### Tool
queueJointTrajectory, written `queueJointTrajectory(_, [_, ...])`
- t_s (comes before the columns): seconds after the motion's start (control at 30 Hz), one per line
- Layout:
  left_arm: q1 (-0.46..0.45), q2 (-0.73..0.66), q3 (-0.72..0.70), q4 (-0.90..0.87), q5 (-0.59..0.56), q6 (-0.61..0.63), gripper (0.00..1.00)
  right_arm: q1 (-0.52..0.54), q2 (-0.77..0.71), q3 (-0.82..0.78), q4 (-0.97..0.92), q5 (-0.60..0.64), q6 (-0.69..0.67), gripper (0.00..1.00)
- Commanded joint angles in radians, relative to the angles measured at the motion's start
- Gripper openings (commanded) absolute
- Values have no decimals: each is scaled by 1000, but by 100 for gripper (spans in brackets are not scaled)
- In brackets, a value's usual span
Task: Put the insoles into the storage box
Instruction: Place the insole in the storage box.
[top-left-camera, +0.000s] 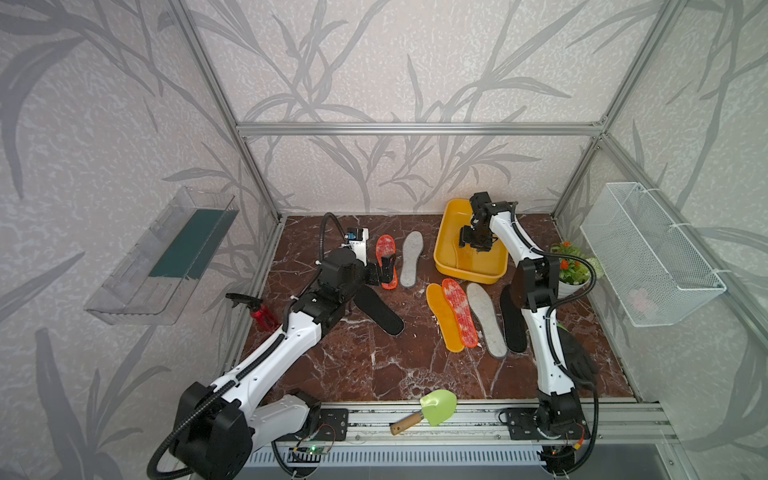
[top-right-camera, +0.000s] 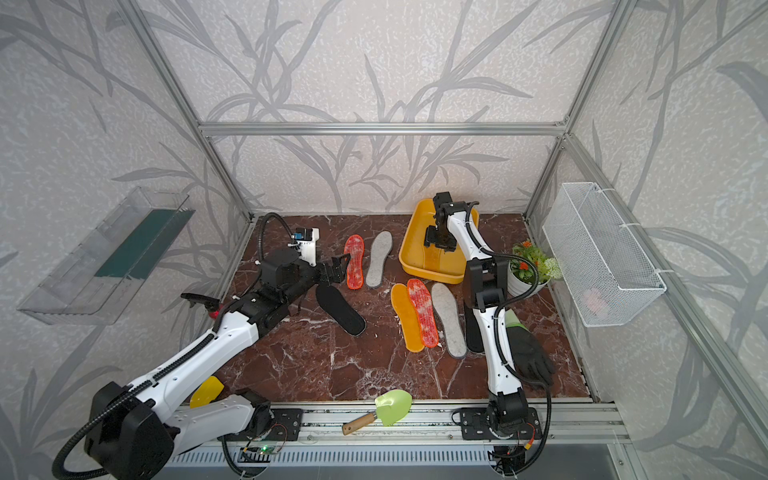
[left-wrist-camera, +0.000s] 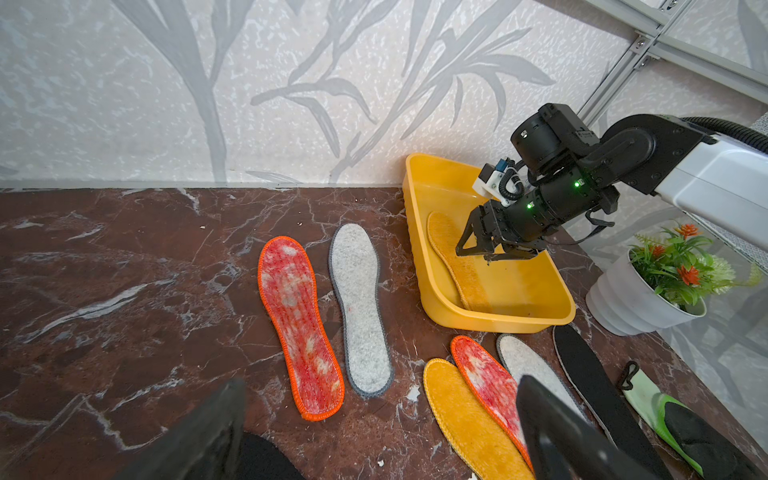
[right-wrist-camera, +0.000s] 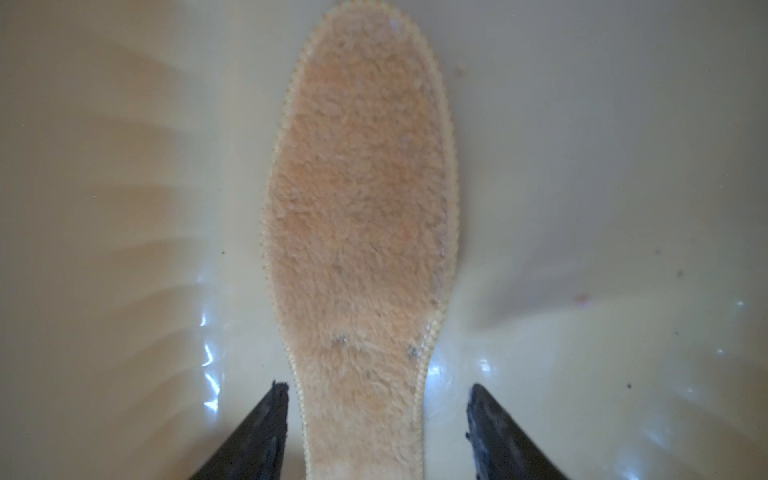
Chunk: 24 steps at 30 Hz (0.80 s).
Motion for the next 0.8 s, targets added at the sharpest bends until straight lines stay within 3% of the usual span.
queueJointTrajectory(0.0, [3, -7, -4, -8, 2, -11, 99, 16, -44, -14, -76, 42, -52, 67])
queueJointTrajectory(0.57, [3, -6, -1, -24, -8, -7, 99, 1, -85, -110, 12, -222, 3, 63])
queueJointTrajectory(0.77, [3, -16, -6, -26, -18, -6, 99, -9, -62, -104, 46, -251, 33, 62])
